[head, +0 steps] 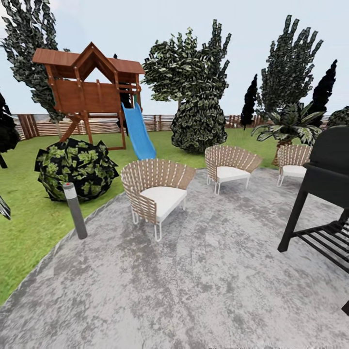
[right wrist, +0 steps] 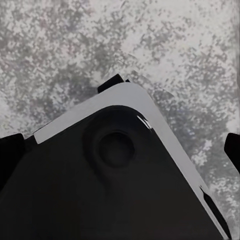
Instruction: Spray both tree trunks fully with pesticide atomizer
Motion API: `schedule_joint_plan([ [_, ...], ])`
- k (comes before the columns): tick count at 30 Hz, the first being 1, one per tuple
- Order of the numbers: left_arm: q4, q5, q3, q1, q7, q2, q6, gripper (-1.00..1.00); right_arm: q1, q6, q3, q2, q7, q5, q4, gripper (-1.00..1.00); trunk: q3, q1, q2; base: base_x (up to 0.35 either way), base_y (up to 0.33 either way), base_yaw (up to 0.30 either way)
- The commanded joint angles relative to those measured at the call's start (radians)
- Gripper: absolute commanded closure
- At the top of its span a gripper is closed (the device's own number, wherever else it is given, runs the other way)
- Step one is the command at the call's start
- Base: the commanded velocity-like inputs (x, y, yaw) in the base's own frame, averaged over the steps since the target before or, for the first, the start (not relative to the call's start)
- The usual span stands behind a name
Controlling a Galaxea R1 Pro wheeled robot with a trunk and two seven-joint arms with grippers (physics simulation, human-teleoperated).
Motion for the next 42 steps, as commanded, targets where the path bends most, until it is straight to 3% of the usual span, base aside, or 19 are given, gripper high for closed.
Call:
schedule_joint_plan([
  [1, 0.001, 0.008, 0.005, -0.001, -0.009, 0.000, -0.002, -1.00, 0.000, -0.003, -0.009, 0.000, 0.006, 0.001, 0.000, -1.00, 0.000, 0.000, 0.000, 0.000, 0.000, -0.274],
  [42, 0.000, 0.007, 0.005, -0.001, -0.009, 0.000, -0.003, -1.00, 0.000, -0.006, -0.016, 0.006, 0.007, 0.013, 0.001, -1.00, 0.022, 0.000, 0.000, 0.000, 0.000, -0.274],
])
